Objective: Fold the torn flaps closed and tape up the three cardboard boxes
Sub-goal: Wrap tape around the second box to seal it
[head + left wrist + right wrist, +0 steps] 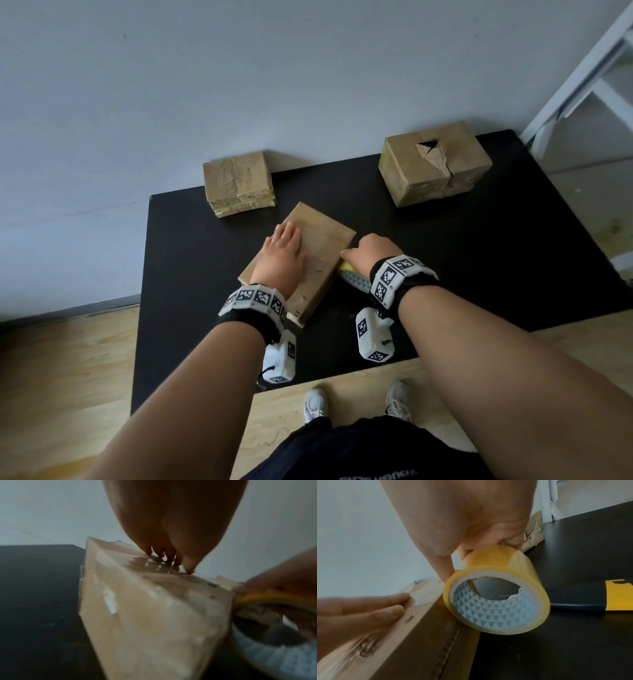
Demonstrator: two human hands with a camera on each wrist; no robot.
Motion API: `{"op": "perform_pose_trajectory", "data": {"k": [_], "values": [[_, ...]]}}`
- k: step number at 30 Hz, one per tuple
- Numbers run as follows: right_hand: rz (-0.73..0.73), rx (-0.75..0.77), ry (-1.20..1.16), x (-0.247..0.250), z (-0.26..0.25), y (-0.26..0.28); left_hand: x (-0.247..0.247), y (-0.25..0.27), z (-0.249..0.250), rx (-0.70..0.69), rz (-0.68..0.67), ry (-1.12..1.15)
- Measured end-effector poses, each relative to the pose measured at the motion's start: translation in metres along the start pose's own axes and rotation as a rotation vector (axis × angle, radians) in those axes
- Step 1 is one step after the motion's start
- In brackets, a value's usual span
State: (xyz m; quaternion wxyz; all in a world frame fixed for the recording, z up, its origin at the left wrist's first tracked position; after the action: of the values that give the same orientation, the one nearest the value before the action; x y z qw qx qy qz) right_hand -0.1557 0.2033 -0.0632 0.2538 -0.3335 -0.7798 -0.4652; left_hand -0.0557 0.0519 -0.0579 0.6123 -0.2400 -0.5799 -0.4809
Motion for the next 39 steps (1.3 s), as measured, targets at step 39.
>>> {"op": "perform_pose_trajectory", "data": {"k": [39], "values": [[-0.044,0.069,0.013,-0.004,0.008,0.0,-0.007,0.017,0.006,0.029,-0.157,-0.208]]}}
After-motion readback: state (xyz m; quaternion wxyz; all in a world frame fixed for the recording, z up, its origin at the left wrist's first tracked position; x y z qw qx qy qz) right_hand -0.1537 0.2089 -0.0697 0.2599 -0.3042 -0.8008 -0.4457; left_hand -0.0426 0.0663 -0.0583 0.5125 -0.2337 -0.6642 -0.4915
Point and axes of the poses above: each hand's wrist, its own y-axis away from the middle knuckle, its own x-axis out of the back of the hand, z = x × y, the point moved 10 cm from there along -y, towards the middle knuckle, and after that the axes turned 8 degrees about -y, right-handed, at the moved point
